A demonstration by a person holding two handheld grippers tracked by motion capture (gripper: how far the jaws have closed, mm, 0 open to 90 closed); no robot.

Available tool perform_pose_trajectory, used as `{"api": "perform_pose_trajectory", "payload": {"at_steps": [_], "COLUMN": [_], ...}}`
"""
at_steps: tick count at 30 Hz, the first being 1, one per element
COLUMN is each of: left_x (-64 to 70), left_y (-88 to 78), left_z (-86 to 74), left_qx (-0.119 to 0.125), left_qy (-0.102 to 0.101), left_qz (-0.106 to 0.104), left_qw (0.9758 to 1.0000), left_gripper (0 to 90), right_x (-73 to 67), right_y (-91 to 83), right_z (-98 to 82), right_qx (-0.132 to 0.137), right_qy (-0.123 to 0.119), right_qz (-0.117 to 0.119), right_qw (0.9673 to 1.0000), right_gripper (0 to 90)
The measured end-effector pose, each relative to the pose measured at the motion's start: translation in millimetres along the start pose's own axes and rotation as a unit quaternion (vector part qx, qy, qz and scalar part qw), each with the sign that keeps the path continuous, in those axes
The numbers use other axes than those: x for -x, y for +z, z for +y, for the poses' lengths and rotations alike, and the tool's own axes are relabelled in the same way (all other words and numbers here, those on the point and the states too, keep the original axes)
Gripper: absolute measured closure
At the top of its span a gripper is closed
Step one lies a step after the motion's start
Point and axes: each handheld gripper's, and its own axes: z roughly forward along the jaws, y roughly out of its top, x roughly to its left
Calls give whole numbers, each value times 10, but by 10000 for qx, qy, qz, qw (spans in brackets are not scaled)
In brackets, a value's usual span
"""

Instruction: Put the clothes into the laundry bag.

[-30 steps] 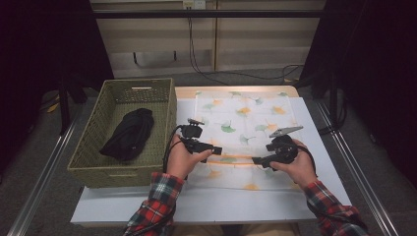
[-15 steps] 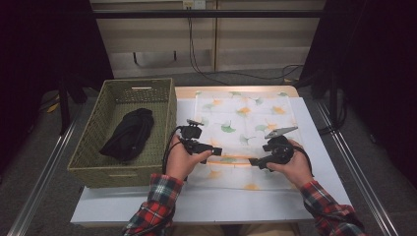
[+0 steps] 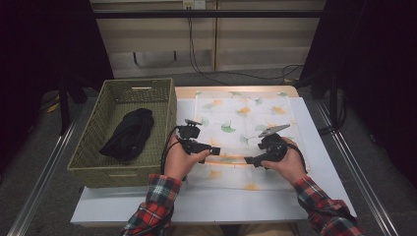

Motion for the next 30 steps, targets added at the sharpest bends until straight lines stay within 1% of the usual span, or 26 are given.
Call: {"api": "perform_pose_trajectory", "payload": {"at_steps": [2, 3, 5, 6, 7, 8, 10, 14, 16, 18, 19, 21, 22, 24, 26, 28, 30], "left_x": [-8, -11, -21, -32, -32, -34, -35, -26, -29, -33, -36, -36, -25, -23, -13, -12, -7], "left_y": [-2, -2, -3, -8, -8, -7, -9, 1, 2, 2, 5, 11, 19, 19, 22, 22, 20], "left_z": [-2, -7, -13, -18, -18, -20, -24, -31, -31, -29, -29, -34, -34, -33, -36, -38, -38], "left_qx": [-10, 14, 5, -21, -21, -6, -16, -41, -53, -54, -56, -70, -74, -83, -64, -70, -78], "left_qy": [5, -9, -43, -12, -12, -37, -18, -10, 1, -17, -25, -24, -22, -6, -16, -20, -15], "left_qz": [5, 35, -4, 39, 39, 44, 80, 55, 32, 28, 13, 20, 2, 12, 14, 28, 17], "left_qw": [10000, 10000, 10000, 10000, 10000, 10000, 10000, 10000, 10000, 10000, 10000, 10000, 10000, 10000, 10000, 10000, 10000], "left_gripper": [39, 39, 40, 41, 42, 42, 46, 47, 49, 49, 49, 49, 50, 50, 51, 51, 52], "right_x": [-5, 1, 2, 5, 10, 10, -8, -7, -12, -14, 3, 7, 25, 23, 34, 53, 78], "right_y": [17, 23, 36, 44, 50, 50, 72, 113, 148, 156, 179, 179, 177, 175, 165, 152, 141], "right_z": [15, 21, 30, 31, 31, 31, 25, 15, 7, 4, -5, -11, -14, -14, -15, -26, -28], "right_qx": [-3, -9, -13, -1, -8, -8, -40, -86, -112, -148, -157, -133, -101, -95, -89, -34, -11], "right_qy": [-17, -89, -92, -117, -172, -172, -245, -272, -328, -329, -371, -374, -420, -391, -367, -339, -321], "right_qz": [25, -30, -47, -57, -12, -12, -43, -12, -34, -49, -59, -84, -95, -125, -155, -206, -215], "right_qw": [10000, 10000, 9999, 9999, 9999, 9999, 9997, 9996, 9994, 9993, 9992, 9992, 9990, 9991, 9992, 9992, 9993], "right_gripper": [151, 153, 154, 154, 153, 153, 154, 156, 175, 185, 206, 218, 249, 263, 312, 380, 421]}}
